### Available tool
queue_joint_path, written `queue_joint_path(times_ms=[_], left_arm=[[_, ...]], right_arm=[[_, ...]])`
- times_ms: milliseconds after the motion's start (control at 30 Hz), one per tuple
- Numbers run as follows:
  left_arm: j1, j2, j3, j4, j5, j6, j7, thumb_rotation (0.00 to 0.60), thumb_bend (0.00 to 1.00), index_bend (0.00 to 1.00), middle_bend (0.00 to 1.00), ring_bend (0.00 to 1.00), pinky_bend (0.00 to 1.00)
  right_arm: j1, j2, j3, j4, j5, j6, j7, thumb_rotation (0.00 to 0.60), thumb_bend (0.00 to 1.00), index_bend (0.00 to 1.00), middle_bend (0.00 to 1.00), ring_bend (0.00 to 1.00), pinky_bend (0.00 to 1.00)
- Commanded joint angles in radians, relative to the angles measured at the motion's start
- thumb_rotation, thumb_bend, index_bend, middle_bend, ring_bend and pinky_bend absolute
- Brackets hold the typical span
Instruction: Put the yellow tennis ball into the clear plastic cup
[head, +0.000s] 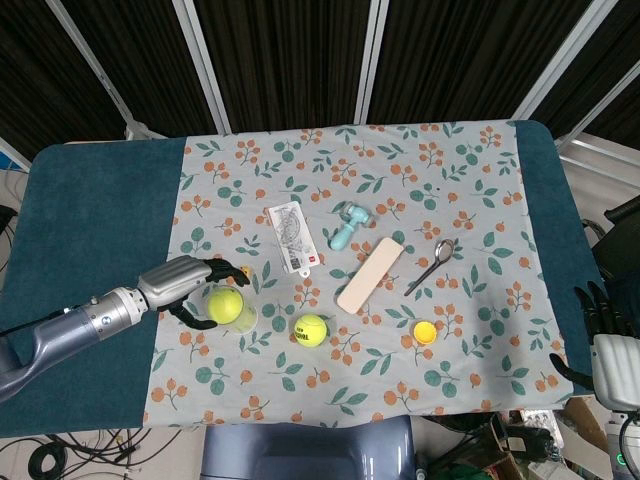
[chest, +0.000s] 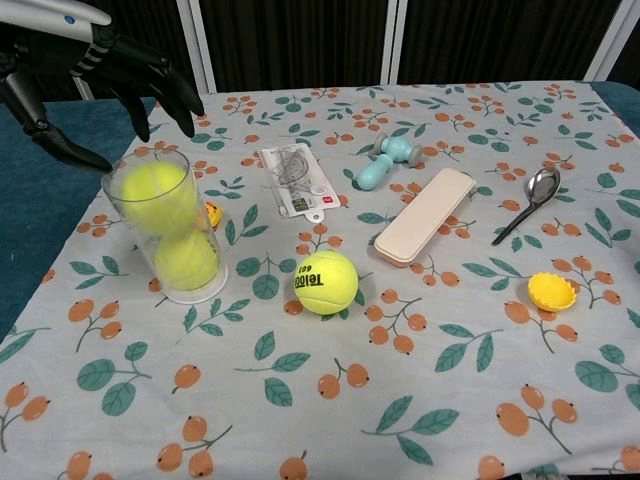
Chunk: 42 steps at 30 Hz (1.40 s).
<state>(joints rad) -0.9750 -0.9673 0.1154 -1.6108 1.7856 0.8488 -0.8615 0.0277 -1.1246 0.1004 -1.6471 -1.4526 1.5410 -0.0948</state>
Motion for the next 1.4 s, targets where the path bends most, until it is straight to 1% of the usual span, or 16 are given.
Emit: queue_joint_path(times_ms=[33,267,367,467,533,567,600,633,700,733,800,900,967,1167,1300,1400], left_arm=[[-0.006,0.006,0.001,-0.006,-0.001,-0.001,-0.018,0.600,0.13,0.17,0.16,0.04,0.15],[0.011,0.016,-0.030,-0.004,-0.029,0.070,-0.054,0.600,0.13,0.17,0.17,0.04,0.14],[0.030,0.030,-0.050,-0.004,-0.056,0.104,-0.026,0.600,0.13,0.16,0.16,0.04,0.14],[0.061,0.056,-0.084,-0.013,-0.116,0.135,0.106,0.600,0.13,0.13,0.14,0.04,0.12],[0.088,0.086,-0.106,-0.039,-0.169,0.151,0.264,0.600,0.13,0.11,0.13,0.04,0.10],[0.108,0.103,-0.117,-0.060,-0.202,0.168,0.384,0.600,0.13,0.11,0.13,0.04,0.10],[0.124,0.114,-0.122,-0.081,-0.224,0.181,0.460,0.600,0.13,0.10,0.12,0.04,0.09],[0.151,0.131,-0.128,-0.118,-0.260,0.207,0.569,0.600,0.13,0.10,0.12,0.04,0.09],[0.207,0.155,-0.131,-0.191,-0.312,0.271,0.712,0.600,0.13,0.10,0.12,0.04,0.08],[0.248,0.166,-0.127,-0.236,-0.331,0.323,0.774,0.600,0.13,0.10,0.12,0.04,0.08],[0.319,0.173,-0.113,-0.293,-0.339,0.412,0.841,0.600,0.13,0.10,0.12,0.04,0.07],[0.435,0.161,-0.076,-0.326,-0.314,0.551,0.896,0.600,0.13,0.10,0.11,0.02,0.06],[0.508,0.140,-0.050,-0.313,-0.289,0.634,0.933,0.600,0.13,0.10,0.10,0.02,0.06],[0.658,0.035,-0.022,-0.165,-0.216,0.820,1.047,0.600,0.13,0.09,0.09,0.02,0.05],[0.728,-0.025,-0.012,-0.096,-0.224,0.865,0.972,0.600,0.13,0.09,0.09,0.02,0.06],[0.757,-0.056,-0.021,-0.042,-0.236,0.882,0.901,0.600,0.13,0.09,0.09,0.02,0.06]], right_arm=[[0.000,0.000,0.000,0.000,0.000,0.000,0.001,0.600,0.10,0.02,0.00,0.11,0.26],[0.000,-0.001,0.000,-0.001,0.003,-0.003,-0.001,0.600,0.10,0.02,0.00,0.11,0.26],[0.000,-0.001,0.001,-0.002,0.005,-0.003,-0.002,0.600,0.10,0.02,0.00,0.11,0.26],[0.000,-0.001,0.002,-0.003,0.007,-0.003,0.000,0.600,0.10,0.01,0.00,0.11,0.26],[0.000,-0.001,0.002,-0.005,0.007,-0.004,0.003,0.600,0.10,0.01,0.00,0.11,0.26],[0.000,0.000,0.002,-0.005,0.008,-0.004,0.004,0.600,0.10,0.01,0.00,0.11,0.26],[0.000,0.000,0.002,-0.006,0.008,-0.005,0.005,0.600,0.10,0.01,0.00,0.11,0.26],[0.000,0.000,0.002,-0.007,0.009,-0.006,0.007,0.600,0.10,0.01,0.00,0.11,0.26],[0.001,0.001,0.003,-0.007,0.012,-0.009,0.011,0.600,0.10,0.01,0.00,0.11,0.26],[0.001,0.001,0.003,-0.007,0.013,-0.011,0.014,0.600,0.10,0.01,0.00,0.11,0.26],[0.003,0.002,0.002,-0.007,0.011,-0.013,0.017,0.600,0.10,0.02,0.00,0.11,0.26],[0.003,0.002,0.000,-0.006,0.003,-0.010,0.018,0.600,0.10,0.02,0.00,0.11,0.26],[0.003,0.001,-0.001,-0.005,-0.001,-0.008,0.018,0.600,0.10,0.01,0.00,0.11,0.26],[0.003,-0.002,0.000,-0.006,-0.002,-0.006,0.025,0.600,0.10,0.02,0.00,0.11,0.26],[0.003,-0.005,-0.002,-0.004,-0.014,0.001,0.018,0.600,0.10,0.02,0.00,0.11,0.26],[0.003,-0.006,-0.002,-0.003,-0.016,0.003,0.015,0.600,0.10,0.02,0.00,0.11,0.26]])
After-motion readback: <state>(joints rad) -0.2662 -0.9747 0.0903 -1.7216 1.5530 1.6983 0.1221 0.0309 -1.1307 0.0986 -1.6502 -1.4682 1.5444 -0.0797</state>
